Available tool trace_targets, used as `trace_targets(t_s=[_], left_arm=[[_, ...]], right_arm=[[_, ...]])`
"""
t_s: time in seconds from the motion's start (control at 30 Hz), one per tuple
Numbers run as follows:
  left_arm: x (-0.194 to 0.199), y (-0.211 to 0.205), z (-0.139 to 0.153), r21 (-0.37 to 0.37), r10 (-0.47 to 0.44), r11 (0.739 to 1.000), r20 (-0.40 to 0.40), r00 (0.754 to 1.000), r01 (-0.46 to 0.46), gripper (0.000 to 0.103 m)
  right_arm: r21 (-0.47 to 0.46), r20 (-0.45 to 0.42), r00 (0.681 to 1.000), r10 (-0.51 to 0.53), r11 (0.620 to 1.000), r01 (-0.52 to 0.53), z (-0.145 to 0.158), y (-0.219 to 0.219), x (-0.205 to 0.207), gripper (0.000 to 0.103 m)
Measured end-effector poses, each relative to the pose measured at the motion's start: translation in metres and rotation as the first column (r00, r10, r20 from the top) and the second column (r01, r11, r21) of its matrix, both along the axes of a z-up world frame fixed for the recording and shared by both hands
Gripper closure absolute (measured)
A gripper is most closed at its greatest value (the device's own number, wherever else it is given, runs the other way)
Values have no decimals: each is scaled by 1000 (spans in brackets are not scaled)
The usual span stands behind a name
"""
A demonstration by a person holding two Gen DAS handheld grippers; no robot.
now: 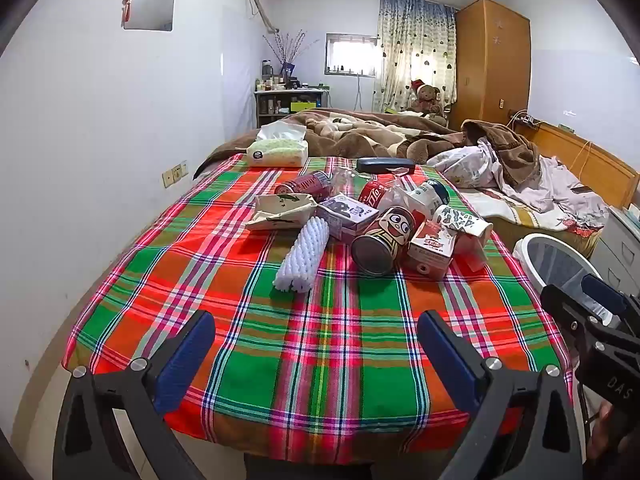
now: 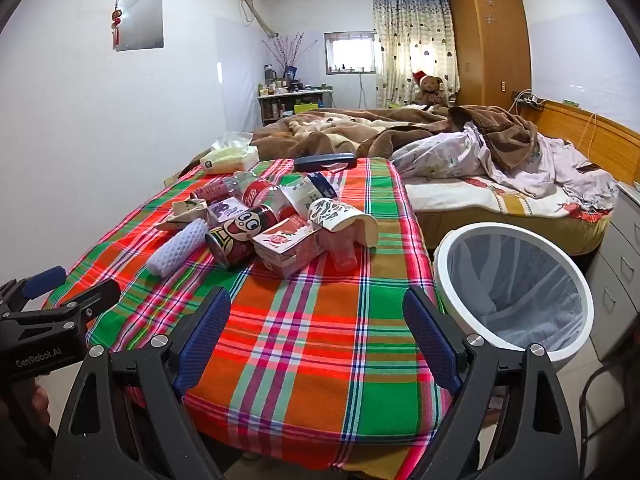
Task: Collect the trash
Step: 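Move both tools toward the pile of trash on the plaid sheet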
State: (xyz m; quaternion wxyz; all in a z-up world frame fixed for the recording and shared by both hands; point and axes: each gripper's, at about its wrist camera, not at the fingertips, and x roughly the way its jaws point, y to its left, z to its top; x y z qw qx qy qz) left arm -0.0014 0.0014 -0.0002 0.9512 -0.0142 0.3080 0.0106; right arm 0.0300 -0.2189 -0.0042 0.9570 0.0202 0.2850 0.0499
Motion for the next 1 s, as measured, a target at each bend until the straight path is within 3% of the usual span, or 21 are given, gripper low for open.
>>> trace_targets(t_s=[1.0], left_arm=[[4,8,-1,1,5,1000,-6,1000,-5,0]], right_arm=[[-3,7,1000,3,1000,-3,1,0,4,13]])
